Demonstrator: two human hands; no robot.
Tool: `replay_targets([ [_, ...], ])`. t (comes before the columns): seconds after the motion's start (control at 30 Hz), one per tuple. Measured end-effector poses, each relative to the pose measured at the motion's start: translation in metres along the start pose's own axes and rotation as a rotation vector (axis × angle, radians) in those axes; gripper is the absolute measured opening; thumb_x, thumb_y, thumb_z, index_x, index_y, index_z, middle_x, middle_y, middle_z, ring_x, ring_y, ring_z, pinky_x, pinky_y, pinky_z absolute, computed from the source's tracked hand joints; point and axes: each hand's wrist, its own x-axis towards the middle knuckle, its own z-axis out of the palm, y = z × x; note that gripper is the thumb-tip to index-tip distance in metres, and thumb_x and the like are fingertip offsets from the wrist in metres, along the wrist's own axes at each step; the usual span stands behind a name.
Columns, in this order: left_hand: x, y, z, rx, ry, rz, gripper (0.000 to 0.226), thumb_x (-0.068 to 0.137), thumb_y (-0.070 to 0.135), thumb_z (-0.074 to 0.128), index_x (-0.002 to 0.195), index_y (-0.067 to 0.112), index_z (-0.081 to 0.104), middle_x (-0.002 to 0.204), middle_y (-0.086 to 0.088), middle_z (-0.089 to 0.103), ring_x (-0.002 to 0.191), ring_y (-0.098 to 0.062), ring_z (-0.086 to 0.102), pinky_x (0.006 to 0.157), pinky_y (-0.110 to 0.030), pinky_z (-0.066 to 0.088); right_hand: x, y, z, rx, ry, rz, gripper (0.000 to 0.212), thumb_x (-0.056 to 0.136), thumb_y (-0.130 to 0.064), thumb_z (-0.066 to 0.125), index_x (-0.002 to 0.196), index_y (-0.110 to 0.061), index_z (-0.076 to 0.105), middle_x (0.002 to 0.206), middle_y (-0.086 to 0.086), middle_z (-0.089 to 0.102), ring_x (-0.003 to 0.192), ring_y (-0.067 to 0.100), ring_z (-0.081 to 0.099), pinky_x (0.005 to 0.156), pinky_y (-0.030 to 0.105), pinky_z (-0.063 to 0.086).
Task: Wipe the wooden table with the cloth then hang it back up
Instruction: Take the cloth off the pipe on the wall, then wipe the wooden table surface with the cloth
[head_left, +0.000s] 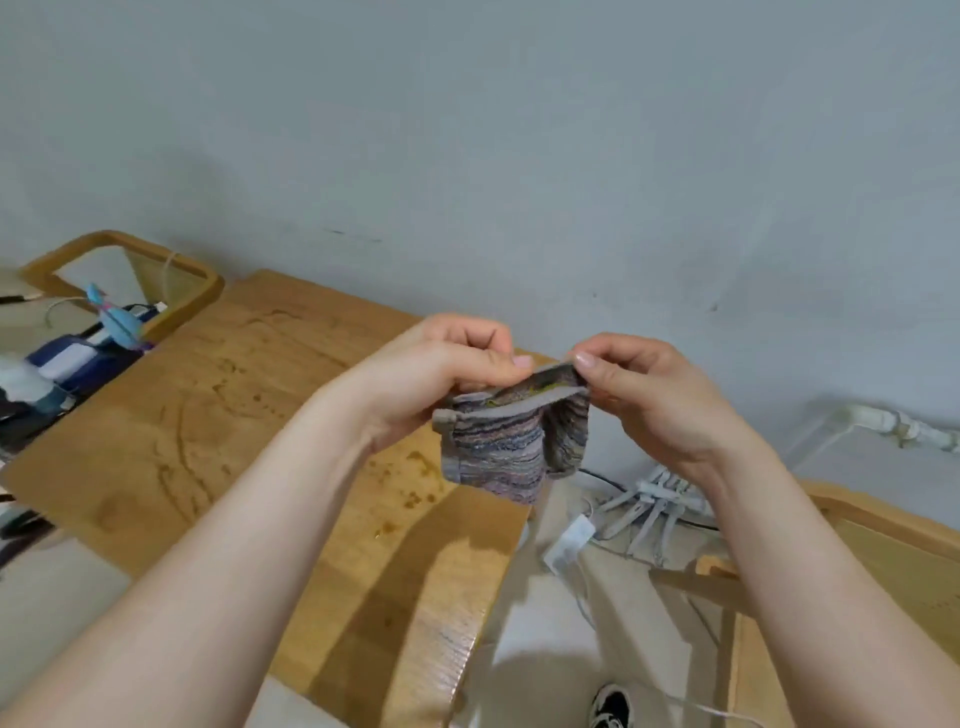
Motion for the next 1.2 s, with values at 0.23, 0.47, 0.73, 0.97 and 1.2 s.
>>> replay_targets([
  [0.23, -0.066, -0.026, -0.041, 0.132, 0.257, -0.014, 0.026, 0.095, 0.019, 0.056, 0.070, 0.015, 0.051, 0.057, 0.005, 0.050, 0.051, -0.007, 0.041, 0.048, -0.021, 0.032, -0.013, 0.047, 0.067, -0.097, -0.394, 0.280, 0.048, 0.057, -0.042, 0.089, 0.091, -0.010, 0.075, 0.092, 0.009, 0.073, 0.082, 0.015, 0.065, 0.080, 0.024, 0.051],
  [0.47, -0.120, -0.077, -0.072, -0.091, 0.452, -0.141, 0.019, 0.086, 0.030, 0.061, 0.083, 0.012, 0.057, 0.072, -0.008, 0.059, 0.065, -0.020, 0.056, 0.064, -0.029, 0.046, -0.024, 0.090, 0.082, -0.100, -0.515, 0.599, 0.056, 0.054, -0.037, 0.092, 0.095, -0.005, 0.071, 0.092, 0.017, 0.065, 0.083, 0.020, 0.064, 0.082, 0.033, 0.056],
  [0.73, -0.160, -0.133, -0.063, -0.492, 0.295, -0.223, 0.021, 0.084, 0.022, 0.064, 0.091, 0.002, 0.066, 0.083, -0.013, 0.069, 0.068, -0.020, 0.067, 0.062, -0.026, 0.056, -0.014, 0.088, 0.074, 0.337, -0.328, 0.527, 0.062, 0.066, -0.028, 0.083, 0.114, 0.004, 0.061, 0.115, 0.029, 0.062, 0.094, 0.045, 0.059, 0.092, 0.049, 0.048],
  [0.97, -0.148, -0.251, -0.038, -0.046, 0.875, -0.578, 0.019, 0.085, 0.016, 0.069, 0.068, 0.015, 0.062, 0.066, 0.001, 0.058, 0.062, -0.015, 0.050, 0.063, -0.027, 0.039, 0.011, 0.171, 0.096, -0.484, -0.066, 0.399, 0.012, 0.090, -0.014, 0.059, 0.089, -0.022, 0.067, 0.083, 0.007, 0.064, 0.078, 0.023, 0.059, 0.073, 0.033, 0.046],
  [1.2, -0.147, -0.329, -0.020, 0.439, 0.963, -0.670, 0.018, 0.087, 0.017, 0.056, 0.094, 0.022, 0.072, 0.092, 0.007, 0.065, 0.089, -0.014, 0.059, 0.068, -0.015, 0.041, -0.021, 0.256, 0.139, -1.390, -0.532, -0.053, 0.054, 0.100, -0.047, 0.025, 0.151, -0.031, 0.023, 0.159, 0.006, 0.022, 0.147, 0.028, 0.015, 0.115, 0.047, 0.024],
])
